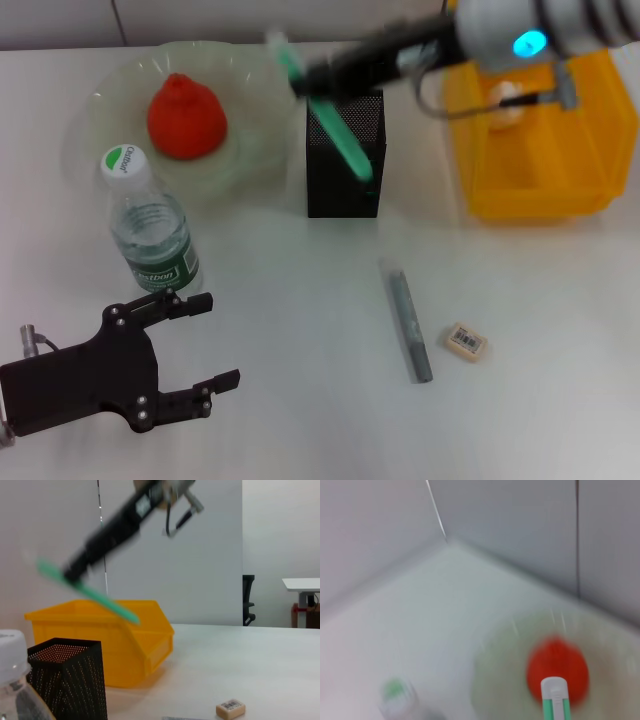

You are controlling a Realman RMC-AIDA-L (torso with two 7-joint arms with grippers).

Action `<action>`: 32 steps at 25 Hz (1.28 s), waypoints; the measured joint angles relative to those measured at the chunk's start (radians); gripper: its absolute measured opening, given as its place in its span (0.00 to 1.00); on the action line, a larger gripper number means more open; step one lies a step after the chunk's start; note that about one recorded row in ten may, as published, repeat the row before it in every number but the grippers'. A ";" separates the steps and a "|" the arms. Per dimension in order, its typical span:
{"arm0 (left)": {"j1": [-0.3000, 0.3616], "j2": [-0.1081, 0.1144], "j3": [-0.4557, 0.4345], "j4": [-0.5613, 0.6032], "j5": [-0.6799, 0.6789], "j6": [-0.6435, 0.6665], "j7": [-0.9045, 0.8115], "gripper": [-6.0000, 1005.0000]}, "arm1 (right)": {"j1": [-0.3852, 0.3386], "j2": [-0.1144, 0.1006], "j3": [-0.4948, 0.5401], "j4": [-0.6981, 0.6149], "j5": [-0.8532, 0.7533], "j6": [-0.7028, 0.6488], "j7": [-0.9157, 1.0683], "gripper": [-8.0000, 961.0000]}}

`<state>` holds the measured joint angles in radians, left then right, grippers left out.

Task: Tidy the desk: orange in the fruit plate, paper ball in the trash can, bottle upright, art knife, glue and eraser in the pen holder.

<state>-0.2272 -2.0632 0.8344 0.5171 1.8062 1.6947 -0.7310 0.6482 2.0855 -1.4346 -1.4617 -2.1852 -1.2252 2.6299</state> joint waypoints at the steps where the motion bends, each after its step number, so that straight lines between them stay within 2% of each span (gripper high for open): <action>1: 0.000 0.000 0.000 0.000 0.000 -0.001 0.000 0.81 | -0.035 0.000 0.028 -0.010 0.095 0.030 -0.070 0.22; 2: -0.001 0.000 0.000 0.000 0.001 -0.003 0.000 0.81 | -0.081 -0.002 0.055 0.000 0.246 0.088 -0.199 0.22; 3: -0.001 0.000 0.000 0.000 0.001 -0.003 0.000 0.81 | -0.081 -0.002 0.055 0.000 0.246 0.088 -0.199 0.22; 4: -0.001 0.000 0.000 -0.001 0.001 -0.004 -0.002 0.81 | -0.109 -0.003 0.065 0.047 0.354 0.153 -0.348 0.22; 6: -0.001 0.000 0.000 -0.001 0.001 -0.004 -0.003 0.81 | -0.115 -0.002 0.067 0.082 0.391 0.179 -0.418 0.23; 7: -0.002 0.000 -0.001 -0.002 0.001 -0.005 -0.005 0.81 | -0.115 -0.002 0.064 0.186 0.488 0.231 -0.596 0.23; 8: -0.002 0.000 -0.001 -0.002 0.001 -0.005 -0.005 0.81 | -0.115 -0.002 0.064 0.186 0.488 0.231 -0.596 0.23; 9: -0.002 0.000 -0.002 -0.002 0.001 -0.005 -0.006 0.81 | -0.099 -0.002 0.060 0.325 0.632 0.257 -0.810 0.24; 10: -0.002 0.000 -0.004 -0.002 0.001 -0.005 -0.007 0.81 | -0.099 -0.002 0.060 0.325 0.632 0.257 -0.810 0.24; 11: -0.003 0.000 -0.006 -0.002 0.001 -0.005 -0.007 0.81 | -0.087 -0.001 0.059 0.402 0.714 0.260 -0.913 0.24; 12: -0.003 0.000 -0.007 -0.002 0.001 -0.005 -0.008 0.81 | -0.064 -0.001 0.059 0.534 0.859 0.257 -1.105 0.24; 13: -0.003 0.000 -0.007 -0.002 0.001 -0.005 -0.008 0.81 | -0.064 -0.001 0.059 0.534 0.859 0.257 -1.105 0.25; 14: -0.003 0.000 -0.007 -0.002 0.001 -0.005 -0.008 0.81 | -0.047 -0.001 0.058 0.628 0.969 0.252 -1.239 0.25; 18: -0.003 0.000 -0.009 -0.002 0.001 -0.006 -0.009 0.81 | -0.033 0.001 0.057 0.718 1.040 0.249 -1.348 0.26; 22: -0.006 0.000 -0.007 -0.003 0.001 -0.011 -0.015 0.81 | 0.005 0.004 0.056 0.877 1.146 0.228 -1.457 0.27; 32: -0.020 0.000 -0.001 -0.008 0.001 -0.013 -0.016 0.81 | 0.067 0.005 0.059 1.009 1.156 0.235 -1.553 0.30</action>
<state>-0.2471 -2.0632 0.8330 0.5092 1.8070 1.6814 -0.7470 0.7148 2.0910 -1.3759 -0.4526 -1.0293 -0.9899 1.0772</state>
